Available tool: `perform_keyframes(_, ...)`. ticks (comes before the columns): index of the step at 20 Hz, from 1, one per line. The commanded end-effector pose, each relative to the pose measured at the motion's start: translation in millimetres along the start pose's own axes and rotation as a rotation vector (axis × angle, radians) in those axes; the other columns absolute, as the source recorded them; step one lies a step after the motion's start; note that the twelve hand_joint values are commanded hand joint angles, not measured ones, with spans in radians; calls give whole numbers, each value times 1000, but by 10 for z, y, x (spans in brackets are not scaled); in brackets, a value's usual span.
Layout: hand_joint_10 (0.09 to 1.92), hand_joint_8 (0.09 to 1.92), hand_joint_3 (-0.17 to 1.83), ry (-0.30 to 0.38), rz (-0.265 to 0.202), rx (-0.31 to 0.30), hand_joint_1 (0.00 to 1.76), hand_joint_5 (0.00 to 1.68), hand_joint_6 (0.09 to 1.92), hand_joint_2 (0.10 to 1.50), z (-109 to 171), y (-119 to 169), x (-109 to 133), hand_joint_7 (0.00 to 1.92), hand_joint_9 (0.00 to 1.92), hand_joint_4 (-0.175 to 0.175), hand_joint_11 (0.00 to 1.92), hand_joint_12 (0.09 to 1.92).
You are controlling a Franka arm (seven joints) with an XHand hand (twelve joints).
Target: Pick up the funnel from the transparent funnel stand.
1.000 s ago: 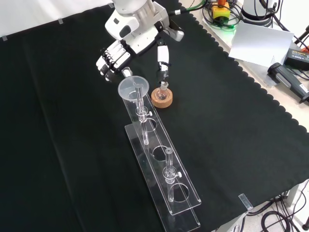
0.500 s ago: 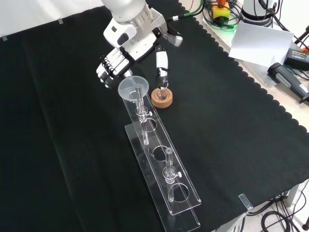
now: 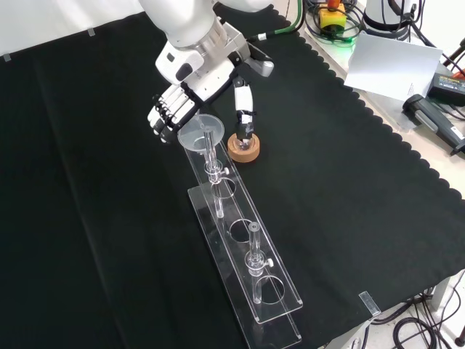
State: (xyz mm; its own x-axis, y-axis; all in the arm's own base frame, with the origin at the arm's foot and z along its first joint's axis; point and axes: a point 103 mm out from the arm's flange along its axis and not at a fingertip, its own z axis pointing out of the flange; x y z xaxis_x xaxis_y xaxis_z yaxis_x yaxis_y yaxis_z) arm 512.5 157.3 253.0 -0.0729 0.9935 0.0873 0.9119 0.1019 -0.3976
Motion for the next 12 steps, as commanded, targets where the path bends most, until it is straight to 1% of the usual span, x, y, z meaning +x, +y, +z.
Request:
perform_keyframes(1,87,87,45,-3,1,10,445,0,87,682,38,-7,5,0,0,-32,0,87)
perform_keyframes(12,87,87,43,-13,4,20,447,0,87,685,77,4,1,35,0,-53,0,87)
